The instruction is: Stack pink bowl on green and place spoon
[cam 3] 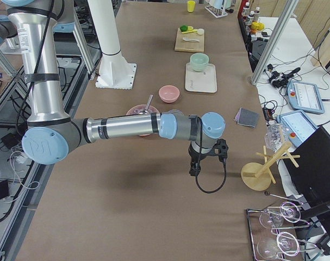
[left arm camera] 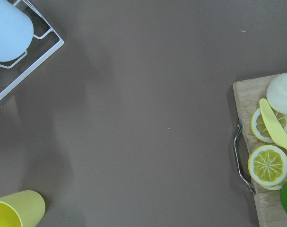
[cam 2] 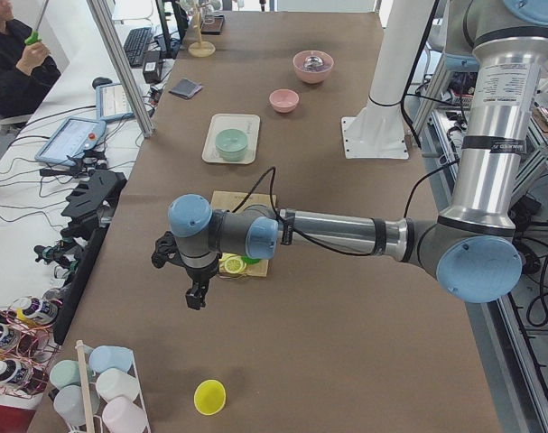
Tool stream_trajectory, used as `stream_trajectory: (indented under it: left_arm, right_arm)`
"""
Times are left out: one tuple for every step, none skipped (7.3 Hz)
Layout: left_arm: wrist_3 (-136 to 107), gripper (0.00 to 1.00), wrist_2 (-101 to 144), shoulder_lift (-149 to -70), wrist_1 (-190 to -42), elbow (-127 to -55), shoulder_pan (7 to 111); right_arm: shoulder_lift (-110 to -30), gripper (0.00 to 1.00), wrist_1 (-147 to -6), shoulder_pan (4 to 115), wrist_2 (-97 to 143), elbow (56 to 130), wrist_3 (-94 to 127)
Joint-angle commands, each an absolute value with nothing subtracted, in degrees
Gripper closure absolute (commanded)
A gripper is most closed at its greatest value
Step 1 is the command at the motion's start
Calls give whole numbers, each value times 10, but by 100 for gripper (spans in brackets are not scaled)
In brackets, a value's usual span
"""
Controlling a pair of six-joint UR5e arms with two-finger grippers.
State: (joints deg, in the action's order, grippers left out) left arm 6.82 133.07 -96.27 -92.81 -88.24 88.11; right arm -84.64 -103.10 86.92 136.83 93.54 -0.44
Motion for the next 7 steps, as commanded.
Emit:
stream_trajectory:
  left_arm:
    - [69, 2, 1331, -962, -928, -882, 881]
    - [69, 2, 1331, -962, -927, -881, 882]
    - [69, 2, 1331, -961, -927, -878, 881]
    - [69, 2, 1331, -961, -927, -877, 881]
    - [69, 2, 1331, -961, -927, -877, 882]
    - [69, 2, 1331, -961, -927, -877, 881]
    - [69, 2, 1331, -962, -927, -877, 881]
  right_arm:
    - [-846, 0, -1031, 869, 1368, 936, -4]
    - [-846, 0, -1031, 869, 1368, 936, -4]
    - [-846, 0, -1031, 869, 1368, 935, -4]
    - [-846, 0, -1027, 869, 1368, 934, -4]
    - [-846, 0, -1020, 869, 1368, 932, -4]
    - [-846, 0, -1020, 869, 1368, 930, -4]
    - [-846, 0, -1020, 869, 1368, 930, -4]
